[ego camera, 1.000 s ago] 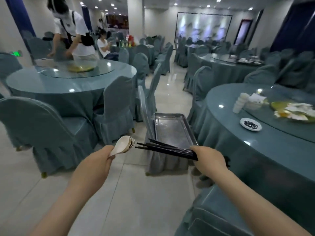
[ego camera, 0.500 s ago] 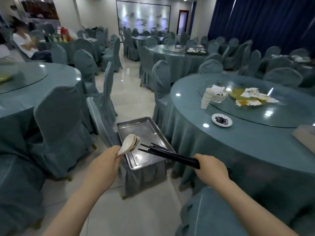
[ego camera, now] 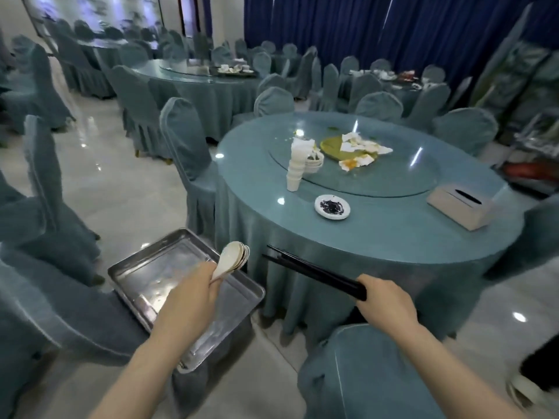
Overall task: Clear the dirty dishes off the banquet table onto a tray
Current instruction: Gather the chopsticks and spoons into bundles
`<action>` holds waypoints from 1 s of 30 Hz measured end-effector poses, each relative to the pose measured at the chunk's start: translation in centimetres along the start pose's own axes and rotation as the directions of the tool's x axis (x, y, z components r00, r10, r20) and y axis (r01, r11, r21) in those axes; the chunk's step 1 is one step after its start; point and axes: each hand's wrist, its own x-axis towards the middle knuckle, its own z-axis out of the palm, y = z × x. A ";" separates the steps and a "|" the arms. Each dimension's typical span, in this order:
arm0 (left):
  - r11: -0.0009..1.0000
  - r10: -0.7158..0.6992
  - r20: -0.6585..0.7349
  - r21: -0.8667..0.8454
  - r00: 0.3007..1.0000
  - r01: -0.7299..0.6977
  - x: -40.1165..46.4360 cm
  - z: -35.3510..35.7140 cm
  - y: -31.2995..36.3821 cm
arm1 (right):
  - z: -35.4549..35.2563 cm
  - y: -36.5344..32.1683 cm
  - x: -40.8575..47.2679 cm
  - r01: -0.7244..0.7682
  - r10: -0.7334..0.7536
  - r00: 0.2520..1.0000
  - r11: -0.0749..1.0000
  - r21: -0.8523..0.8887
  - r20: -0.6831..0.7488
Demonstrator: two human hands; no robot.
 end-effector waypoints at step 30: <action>0.979 0.131 0.342 -0.190 0.930 -0.068 42.4 18.2 1.7 | 2.4 5.7 32.2 -0.465 0.460 0.885 0.876 0.126 0.068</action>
